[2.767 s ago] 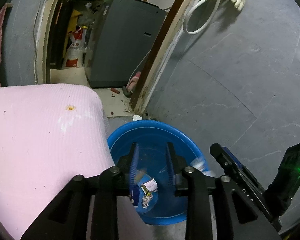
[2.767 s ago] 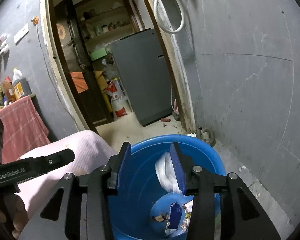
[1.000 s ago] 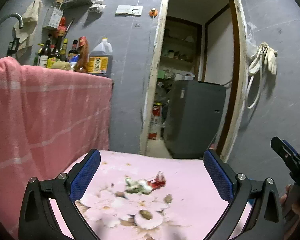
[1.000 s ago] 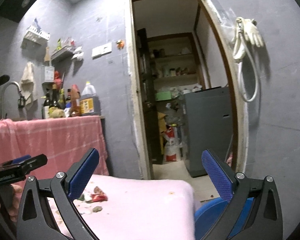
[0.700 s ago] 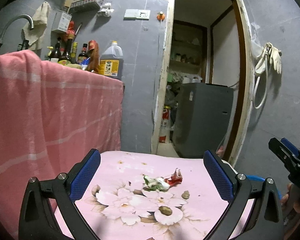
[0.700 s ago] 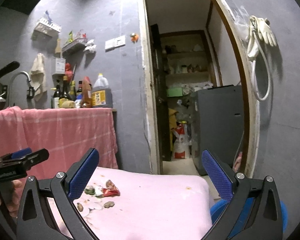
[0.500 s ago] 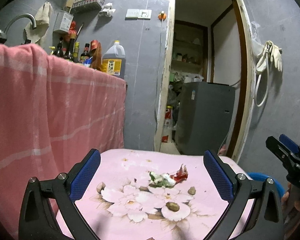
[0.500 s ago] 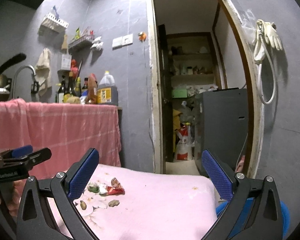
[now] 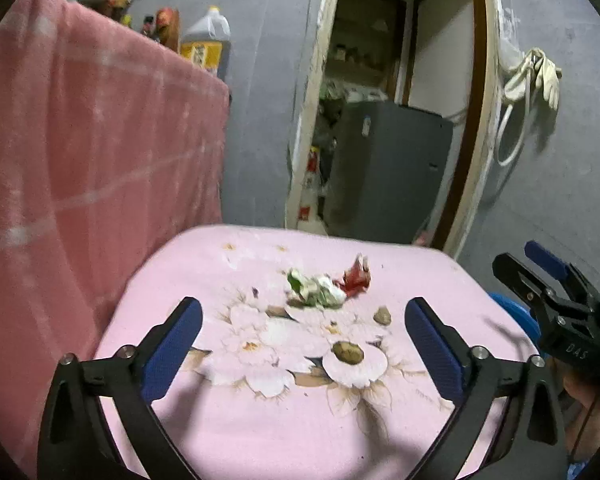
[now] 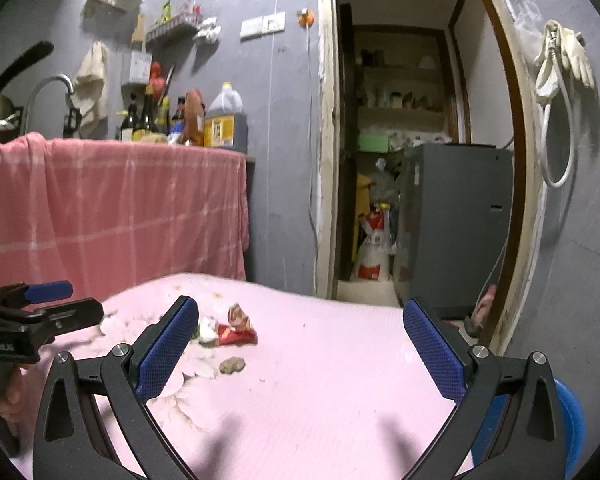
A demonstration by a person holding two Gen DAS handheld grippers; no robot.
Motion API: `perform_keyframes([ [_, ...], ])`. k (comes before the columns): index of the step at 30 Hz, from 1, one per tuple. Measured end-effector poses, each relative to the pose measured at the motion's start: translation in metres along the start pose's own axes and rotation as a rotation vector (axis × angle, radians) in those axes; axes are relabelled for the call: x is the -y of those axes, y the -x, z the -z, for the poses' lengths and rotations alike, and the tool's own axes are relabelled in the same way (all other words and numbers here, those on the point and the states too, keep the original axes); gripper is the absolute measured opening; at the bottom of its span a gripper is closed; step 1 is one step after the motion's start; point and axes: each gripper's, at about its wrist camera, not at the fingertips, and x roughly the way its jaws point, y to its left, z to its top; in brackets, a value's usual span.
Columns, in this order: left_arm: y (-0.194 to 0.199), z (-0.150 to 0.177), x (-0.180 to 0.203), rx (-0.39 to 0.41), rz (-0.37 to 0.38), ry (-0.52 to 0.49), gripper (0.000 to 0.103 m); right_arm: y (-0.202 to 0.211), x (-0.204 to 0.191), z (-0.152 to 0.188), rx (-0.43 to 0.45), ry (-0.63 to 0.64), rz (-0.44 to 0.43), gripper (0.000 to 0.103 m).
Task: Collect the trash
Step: 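Move both open tools back over the table toward the eggshells and red wrapper, then close the left tool on the small stone while the right tool grasps the grey stone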
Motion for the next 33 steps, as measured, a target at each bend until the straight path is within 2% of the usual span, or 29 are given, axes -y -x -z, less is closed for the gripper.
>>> perform_keyframes([
  [2,-0.005,0.001,0.001,-0.034,0.016,-0.002,0.085,-0.002,0.000,0.001,-0.015,0.002,-0.003,0.098],
  [4,-0.012,0.002,0.002,-0.081,0.036,0.000,0.071,-0.005,0.000,0.002,-0.033,0.003,-0.008,0.091],
  [5,-0.014,0.002,0.003,-0.093,0.041,0.002,0.069,-0.006,0.000,0.003,-0.042,0.003,-0.012,0.087],
  [8,-0.020,0.004,0.004,-0.136,0.069,0.009,0.064,-0.013,-0.001,0.007,-0.083,0.007,-0.025,0.085],
  [10,-0.025,0.005,0.006,-0.165,0.083,0.006,0.053,-0.016,-0.003,0.009,-0.096,0.015,-0.036,0.078],
  [13,-0.031,0.006,0.009,-0.209,0.101,0.005,0.043,-0.020,-0.006,0.011,-0.122,0.027,-0.047,0.073],
  [20,-0.043,0.007,0.004,-0.276,0.135,0.046,0.040,-0.032,-0.001,0.016,-0.178,-0.001,-0.072,0.070],
  [22,-0.044,0.006,0.004,-0.292,0.144,0.056,0.034,-0.037,0.001,0.018,-0.200,-0.009,-0.083,0.063],
  [26,-0.049,0.005,0.003,-0.327,0.154,0.063,0.029,-0.050,0.001,0.021,-0.268,-0.014,-0.114,0.047],
  [28,-0.050,0.005,0.001,-0.337,0.158,0.069,0.025,-0.058,0.000,0.023,-0.310,-0.015,-0.142,0.043],
  [33,-0.053,0.005,-0.003,-0.356,0.159,0.090,0.023,-0.072,-0.008,0.027,-0.393,0.003,-0.210,0.043],
])
